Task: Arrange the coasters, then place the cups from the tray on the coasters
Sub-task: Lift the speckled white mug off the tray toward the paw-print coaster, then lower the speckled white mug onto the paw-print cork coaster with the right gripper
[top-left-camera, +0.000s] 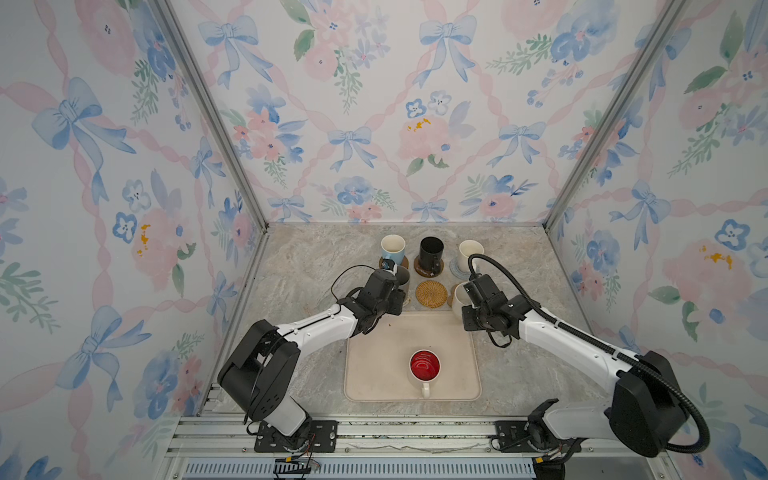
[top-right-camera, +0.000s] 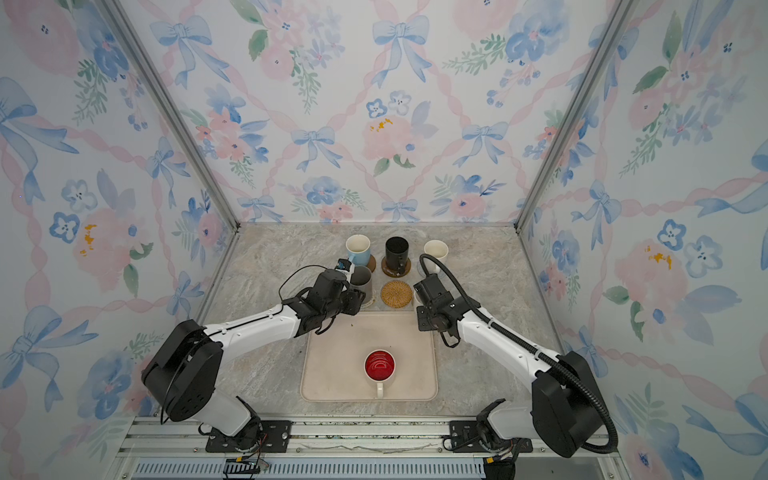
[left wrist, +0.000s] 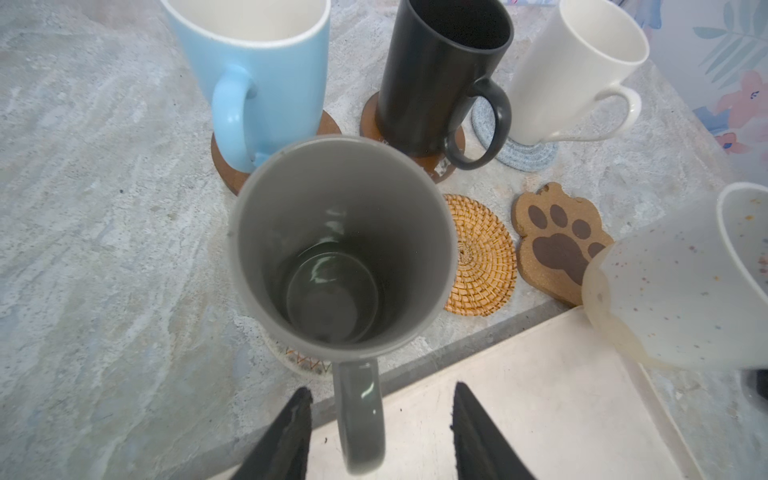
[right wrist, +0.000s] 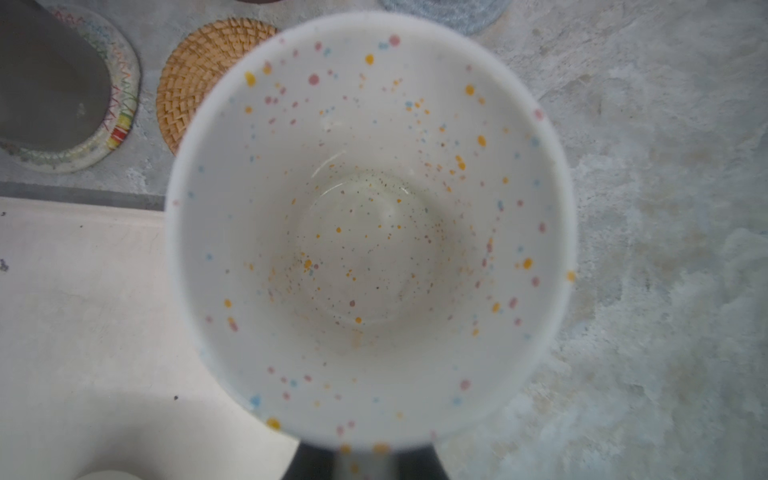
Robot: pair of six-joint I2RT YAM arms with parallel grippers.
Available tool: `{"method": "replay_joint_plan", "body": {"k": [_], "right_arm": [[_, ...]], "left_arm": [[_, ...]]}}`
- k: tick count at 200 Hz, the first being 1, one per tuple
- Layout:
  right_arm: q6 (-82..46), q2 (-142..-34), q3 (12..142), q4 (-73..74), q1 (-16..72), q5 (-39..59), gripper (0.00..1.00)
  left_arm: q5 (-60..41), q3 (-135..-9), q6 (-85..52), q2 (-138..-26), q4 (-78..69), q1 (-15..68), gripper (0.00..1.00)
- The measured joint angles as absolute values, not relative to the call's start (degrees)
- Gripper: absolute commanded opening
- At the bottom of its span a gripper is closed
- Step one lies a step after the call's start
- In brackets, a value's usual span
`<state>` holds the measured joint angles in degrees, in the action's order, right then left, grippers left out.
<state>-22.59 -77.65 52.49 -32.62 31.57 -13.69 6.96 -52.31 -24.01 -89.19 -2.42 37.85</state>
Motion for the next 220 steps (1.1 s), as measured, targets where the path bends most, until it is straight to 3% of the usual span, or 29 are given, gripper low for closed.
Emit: {"method": "replay_joint_plan", "body": {"k": [118, 220], "right_arm": [[-18.13, -83.05, 53.76, -25.78, 24.8, -13.67, 0.0], [-17.3, -86.39, 55.51, -22.96, 24.32, -12.97, 0.0]], "left_arm": [[6.35, -52.31, -24.05, -88.66, -2.2, 37.82, 0.51], [6.35, -52.31, -24.23, -88.23, -1.65, 37.82, 0.51]]}}
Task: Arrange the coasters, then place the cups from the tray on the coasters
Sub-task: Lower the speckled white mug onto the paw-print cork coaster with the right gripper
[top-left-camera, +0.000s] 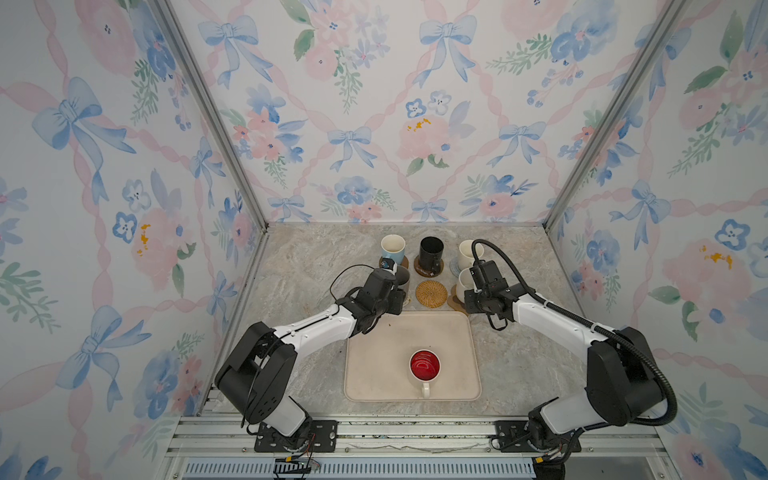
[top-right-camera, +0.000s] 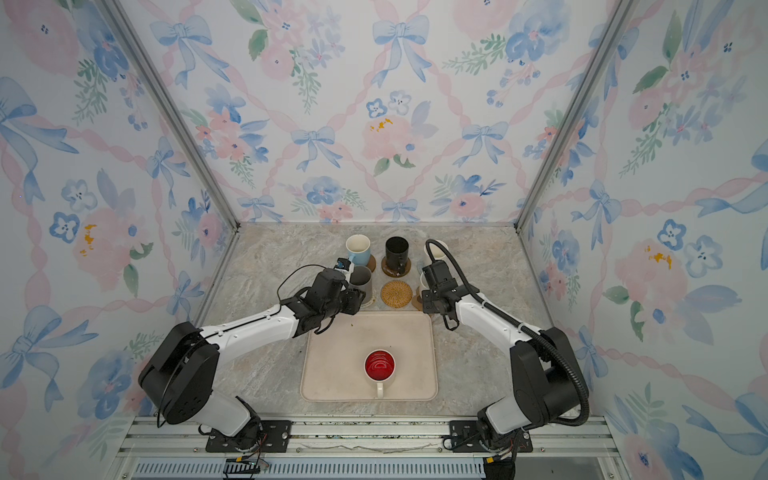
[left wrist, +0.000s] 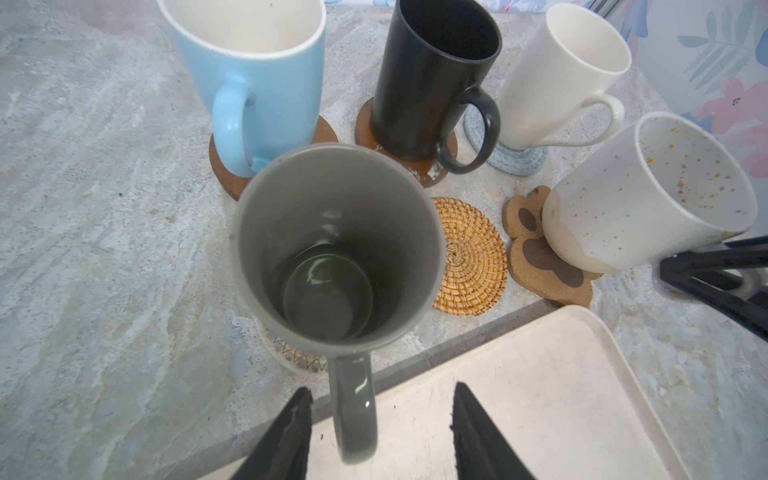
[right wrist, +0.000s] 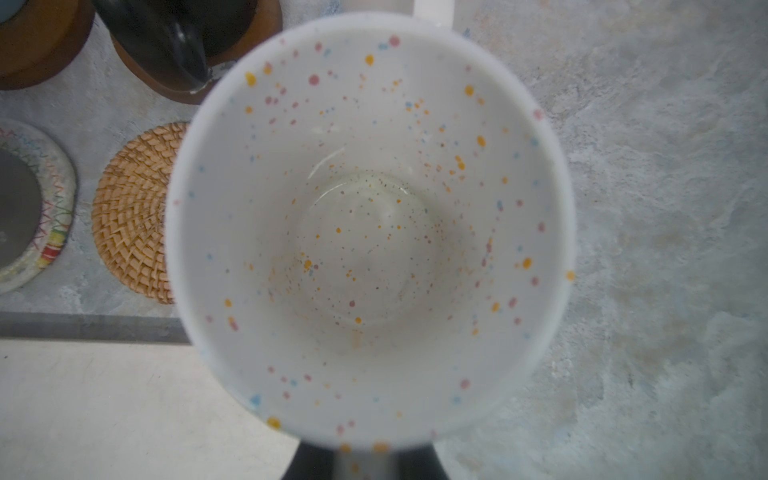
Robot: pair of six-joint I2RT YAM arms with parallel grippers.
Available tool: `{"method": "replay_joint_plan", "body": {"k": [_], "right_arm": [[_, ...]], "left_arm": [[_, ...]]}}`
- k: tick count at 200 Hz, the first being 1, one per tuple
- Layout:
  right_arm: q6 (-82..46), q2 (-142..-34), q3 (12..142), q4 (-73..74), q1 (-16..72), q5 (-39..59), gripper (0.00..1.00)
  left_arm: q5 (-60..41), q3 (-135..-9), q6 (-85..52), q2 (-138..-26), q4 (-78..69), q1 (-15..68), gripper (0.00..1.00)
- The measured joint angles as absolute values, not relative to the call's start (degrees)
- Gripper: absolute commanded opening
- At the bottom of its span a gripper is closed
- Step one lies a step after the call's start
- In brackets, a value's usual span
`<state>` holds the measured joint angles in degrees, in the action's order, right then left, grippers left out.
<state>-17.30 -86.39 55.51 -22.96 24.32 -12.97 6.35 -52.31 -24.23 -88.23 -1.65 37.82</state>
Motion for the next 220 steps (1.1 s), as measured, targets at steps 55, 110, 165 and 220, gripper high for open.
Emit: {"method": "replay_joint_plan", "body": {"k": [55, 110, 165, 220], "right_arm": [[-17.3, -87.37, 55.51, -22.83, 24.03, -12.43, 0.0], [-17.34, -87.79, 55.48, -22.76, 24.03, -12.38, 0.0], [-17.54, -88.2, 55.22, -22.04, 24.03, -12.38, 0.0], [-17.82, -88.18, 54.5, -21.54, 24.03, -12.4, 0.0]], "left_arm": [[6.37, -52.31, -24.23, -88.05, -1.58, 37.82, 0.51], [6.37, -52.31, -24.23, -88.05, -1.58, 37.82, 0.51], [6.35, -52.31, -24.23, -88.05, -1.56, 37.82, 0.51], [6.35, -52.31, -24.23, -88.05, -1.56, 37.82, 0.51]]}}
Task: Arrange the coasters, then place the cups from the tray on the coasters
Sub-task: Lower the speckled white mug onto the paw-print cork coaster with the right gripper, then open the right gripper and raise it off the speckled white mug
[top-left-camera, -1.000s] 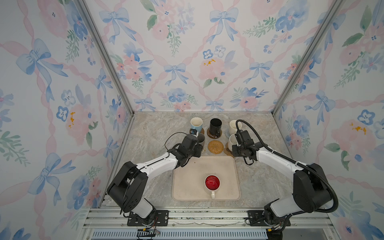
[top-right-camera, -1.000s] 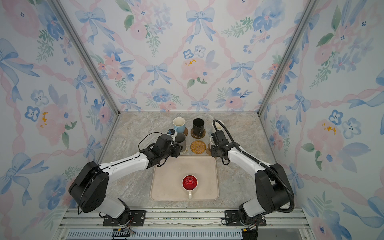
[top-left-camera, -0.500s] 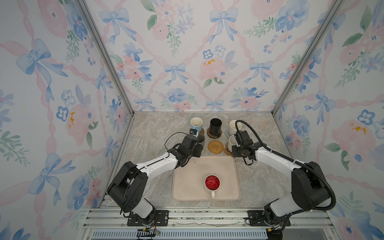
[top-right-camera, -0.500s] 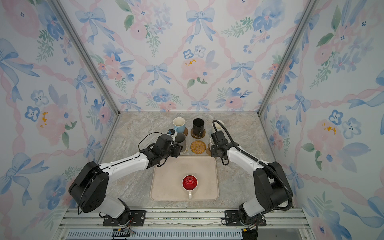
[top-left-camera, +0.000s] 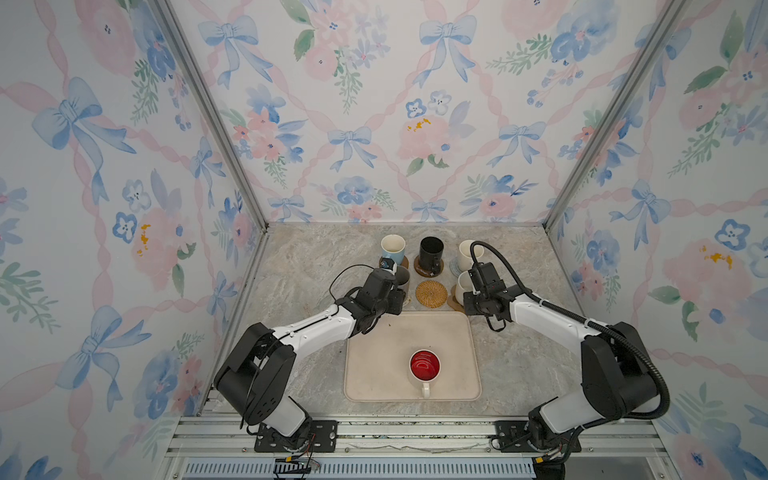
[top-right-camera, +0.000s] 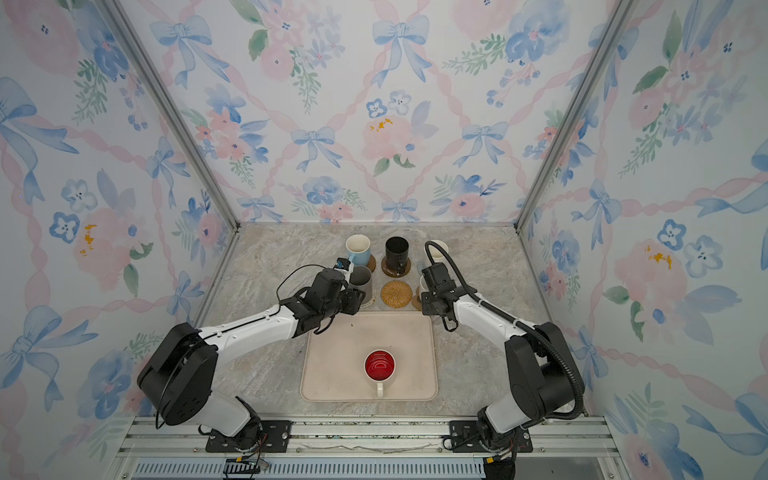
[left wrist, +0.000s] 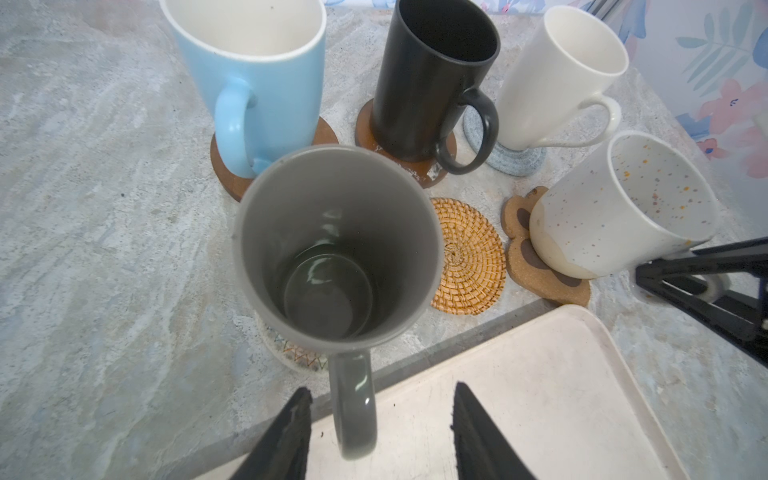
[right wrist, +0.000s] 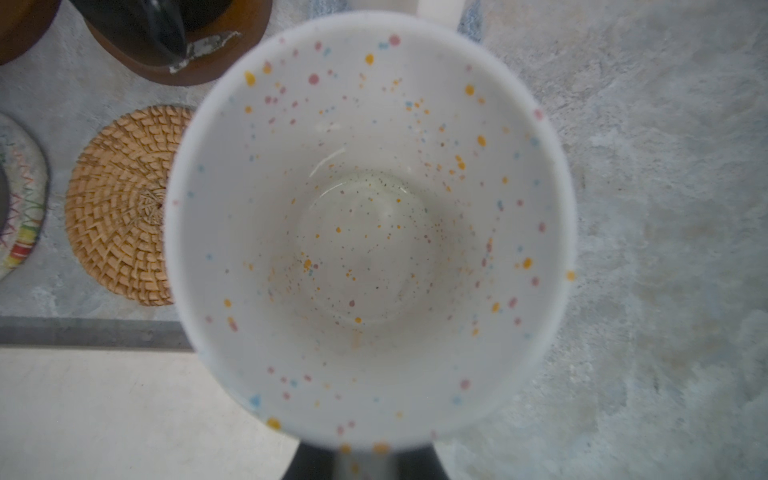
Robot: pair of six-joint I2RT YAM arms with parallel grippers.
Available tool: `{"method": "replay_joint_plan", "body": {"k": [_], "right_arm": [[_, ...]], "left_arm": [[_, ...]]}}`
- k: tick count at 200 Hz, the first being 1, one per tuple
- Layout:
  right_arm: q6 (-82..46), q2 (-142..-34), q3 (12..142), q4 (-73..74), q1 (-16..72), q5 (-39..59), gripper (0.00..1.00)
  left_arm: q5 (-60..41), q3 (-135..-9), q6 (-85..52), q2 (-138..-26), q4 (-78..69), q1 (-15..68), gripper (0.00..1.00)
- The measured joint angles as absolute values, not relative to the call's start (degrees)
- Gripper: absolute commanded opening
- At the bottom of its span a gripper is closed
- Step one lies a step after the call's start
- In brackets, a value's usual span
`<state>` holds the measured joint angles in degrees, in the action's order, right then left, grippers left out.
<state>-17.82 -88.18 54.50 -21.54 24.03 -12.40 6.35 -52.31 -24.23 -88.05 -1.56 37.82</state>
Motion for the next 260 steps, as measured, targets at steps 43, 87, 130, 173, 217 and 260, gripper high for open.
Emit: {"method": "replay_joint_plan", "body": {"k": [43, 87, 130, 173, 217, 260], "right_arm": [[-17.98, -88.18, 54.43, -21.52, 24.03, -12.4, 0.09], [-18.24, -88.12, 54.19, -21.26, 24.05, -12.4, 0.17], [-18.87, -88.07, 53.74, -20.88, 24.05, -12.6, 0.28], [-19.35, -86.5, 53.17, -20.69, 24.05, -13.74, 0.42], [-19.46, -83.79, 52.99, -20.84, 24.36, -14.79, 0.49], [-19.46, -80.9, 52.99, -23.05, 26.63, -18.06, 0.53]], "left_arm": [[6.35, -52.31, -24.23, -88.05, -1.54, 37.82, 0.51], [6.35, -52.31, -24.23, -88.05, -1.54, 37.82, 0.51], [6.33, -52.31, -24.23, -88.05, -1.32, 37.82, 0.51], [6.35, -52.31, -24.23, -88.05, -0.97, 37.82, 0.51], [6.31, -52.31, -24.23, -88.01, -0.32, 37.82, 0.51], [6.09, -52.16, -24.25, -84.99, 0.36, 37.82, 0.51]]}}
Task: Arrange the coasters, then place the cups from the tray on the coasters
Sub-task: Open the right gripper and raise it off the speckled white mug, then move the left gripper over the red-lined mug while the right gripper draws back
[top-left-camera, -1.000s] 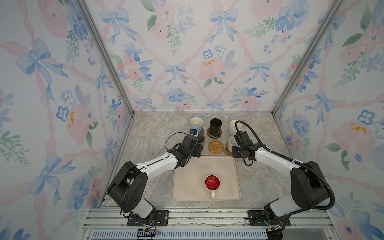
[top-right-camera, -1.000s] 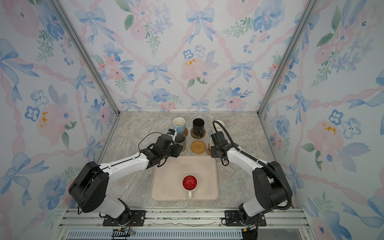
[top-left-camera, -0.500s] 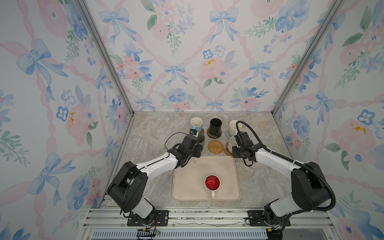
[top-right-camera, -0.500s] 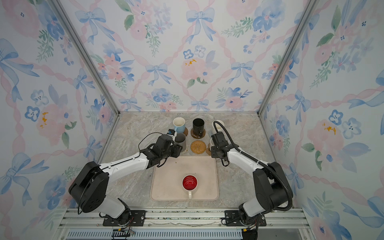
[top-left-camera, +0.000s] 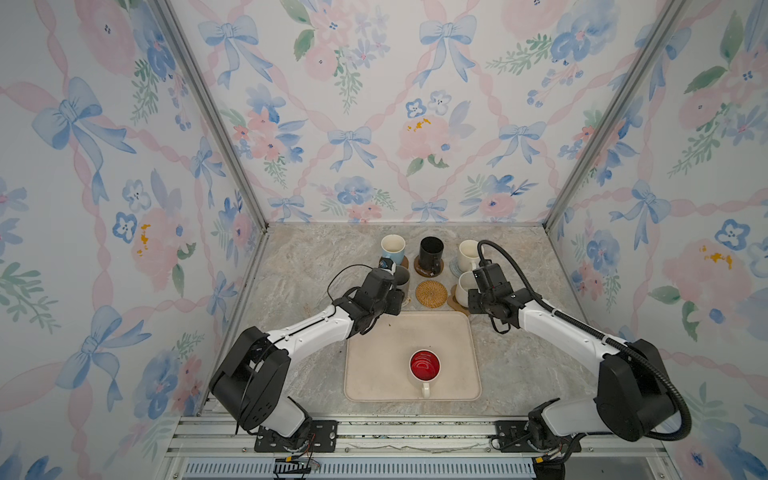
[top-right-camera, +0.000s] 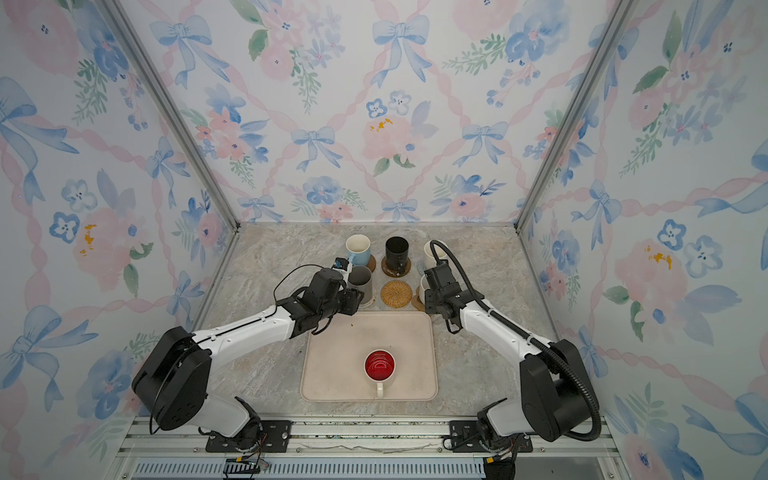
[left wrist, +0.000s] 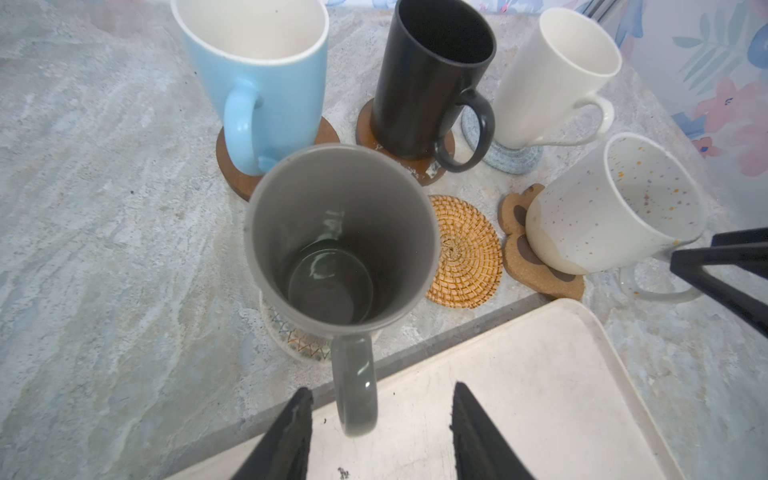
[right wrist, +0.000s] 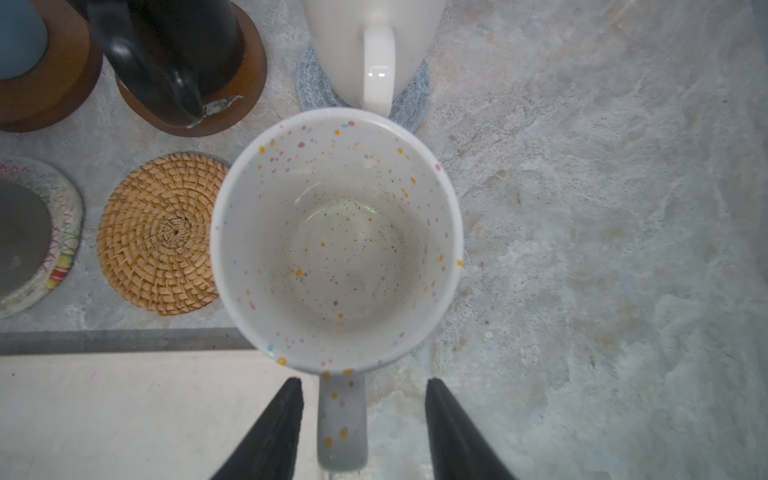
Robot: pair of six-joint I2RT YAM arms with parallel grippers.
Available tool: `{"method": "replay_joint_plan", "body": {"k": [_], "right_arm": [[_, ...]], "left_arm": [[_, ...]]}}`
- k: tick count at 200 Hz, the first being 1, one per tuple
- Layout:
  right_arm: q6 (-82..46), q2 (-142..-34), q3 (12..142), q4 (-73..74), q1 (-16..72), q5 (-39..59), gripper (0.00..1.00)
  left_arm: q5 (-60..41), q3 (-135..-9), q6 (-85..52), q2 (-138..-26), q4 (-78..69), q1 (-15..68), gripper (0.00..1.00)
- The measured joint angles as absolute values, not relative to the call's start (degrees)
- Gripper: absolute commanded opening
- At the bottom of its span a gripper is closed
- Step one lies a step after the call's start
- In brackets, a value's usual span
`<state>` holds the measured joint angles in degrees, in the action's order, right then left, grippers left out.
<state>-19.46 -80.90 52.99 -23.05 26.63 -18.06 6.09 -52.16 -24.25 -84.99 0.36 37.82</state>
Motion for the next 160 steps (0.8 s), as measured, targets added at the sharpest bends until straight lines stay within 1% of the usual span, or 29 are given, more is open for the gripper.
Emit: {"method": "replay_joint_plan", "body": {"k": [42, 90, 106, 134, 160], "right_arm": [[-19.51, -76.44, 53.08, -27.86, 32.99, -22.85, 0.56], [-20.84, -72.14, 54.11, -33.61, 38.89, -23.42, 0.59], [-21.45, -70.98, 54.28, -35.0, 39.83, -23.42, 0.59], [-22.11, -70.06, 54.26, -36.29, 39.92, -23.38, 0.6], [-22.48, -69.95, 54.19, -36.25, 39.99, -22.94, 0.6]], "left_arm": [[5.1, -50.41, -24.27, -80.25, 0.67, 37.82, 0.5], [2.44, -48.97, -24.23, -77.06, 3.81, 37.85, 0.5], [0.58, -48.97, -24.14, -75.61, 5.34, 38.35, 0.52], [-2.59, -48.38, -23.83, -71.29, 8.47, 41.41, 0.53], [-4.49, -47.44, -23.81, -67.11, 12.82, 45.52, 0.5]]}}
